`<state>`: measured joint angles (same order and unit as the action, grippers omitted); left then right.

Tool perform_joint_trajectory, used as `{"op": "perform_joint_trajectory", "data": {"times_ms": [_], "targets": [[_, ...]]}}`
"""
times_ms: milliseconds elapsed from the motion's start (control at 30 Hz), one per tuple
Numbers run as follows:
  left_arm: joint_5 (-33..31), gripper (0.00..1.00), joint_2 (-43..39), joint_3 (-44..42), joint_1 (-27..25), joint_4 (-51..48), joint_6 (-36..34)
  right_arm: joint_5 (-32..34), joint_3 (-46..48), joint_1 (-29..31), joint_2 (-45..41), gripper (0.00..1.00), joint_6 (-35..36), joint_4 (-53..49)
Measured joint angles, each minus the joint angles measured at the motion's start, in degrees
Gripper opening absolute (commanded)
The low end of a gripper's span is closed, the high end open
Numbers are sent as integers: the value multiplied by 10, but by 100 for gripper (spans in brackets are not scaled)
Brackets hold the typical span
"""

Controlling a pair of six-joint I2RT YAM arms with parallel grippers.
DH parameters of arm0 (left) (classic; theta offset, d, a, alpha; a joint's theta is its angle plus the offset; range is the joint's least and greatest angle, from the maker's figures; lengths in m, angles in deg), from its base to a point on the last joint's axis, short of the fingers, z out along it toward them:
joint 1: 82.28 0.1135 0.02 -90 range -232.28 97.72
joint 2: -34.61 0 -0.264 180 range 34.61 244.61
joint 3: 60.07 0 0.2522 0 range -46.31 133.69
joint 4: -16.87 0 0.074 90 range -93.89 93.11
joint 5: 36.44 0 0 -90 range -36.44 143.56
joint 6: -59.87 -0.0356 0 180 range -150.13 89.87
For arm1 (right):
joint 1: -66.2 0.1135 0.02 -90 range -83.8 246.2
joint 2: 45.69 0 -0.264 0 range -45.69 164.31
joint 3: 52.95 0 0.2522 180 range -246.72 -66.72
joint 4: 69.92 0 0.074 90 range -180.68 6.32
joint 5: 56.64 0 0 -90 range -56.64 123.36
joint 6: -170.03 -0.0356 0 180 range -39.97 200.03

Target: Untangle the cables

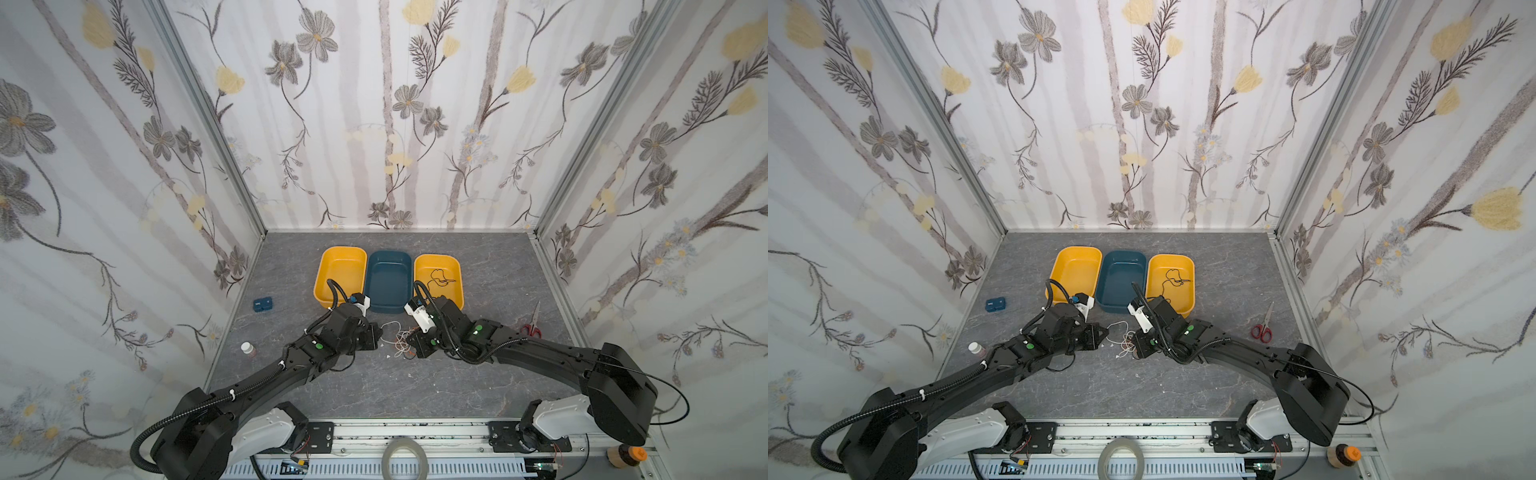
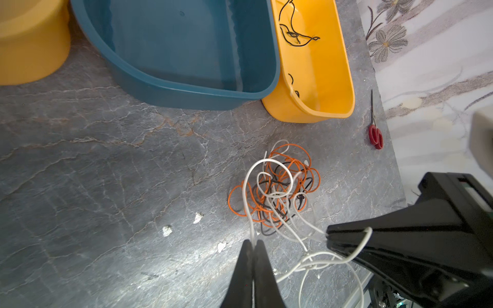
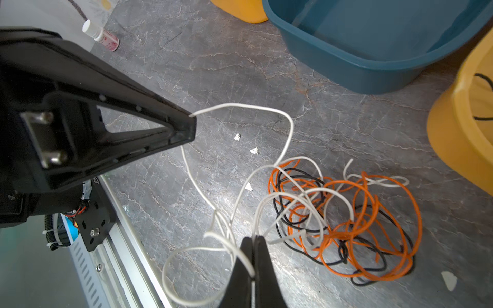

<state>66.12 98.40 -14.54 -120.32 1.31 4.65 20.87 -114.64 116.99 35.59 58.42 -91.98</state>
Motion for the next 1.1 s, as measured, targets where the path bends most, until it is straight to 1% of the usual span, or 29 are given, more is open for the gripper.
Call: {"op": "perform_joint_trajectory", "data": {"times_ms": [300,533,667,867,1000,1033,1100], "targets": [[-10,0,27,18,0,11,-1,-21,-6,14,4,0,-4,8],[-24,0,50,44,0,14,-14,-21,-5,19,-1,0,-4,7],[-13,11,63,51,1,21,-22,-16,-5,19,-6,0,-4,6],[13,41,68,50,1,23,-29,3,-5,19,-5,0,-9,4],[24,58,56,46,1,10,-33,9,-6,18,2,0,-19,3],[25,62,52,46,1,6,-33,10,-7,17,5,0,-19,1],[24,65,43,46,1,-2,-38,17,-8,17,7,0,-24,-1]]}}
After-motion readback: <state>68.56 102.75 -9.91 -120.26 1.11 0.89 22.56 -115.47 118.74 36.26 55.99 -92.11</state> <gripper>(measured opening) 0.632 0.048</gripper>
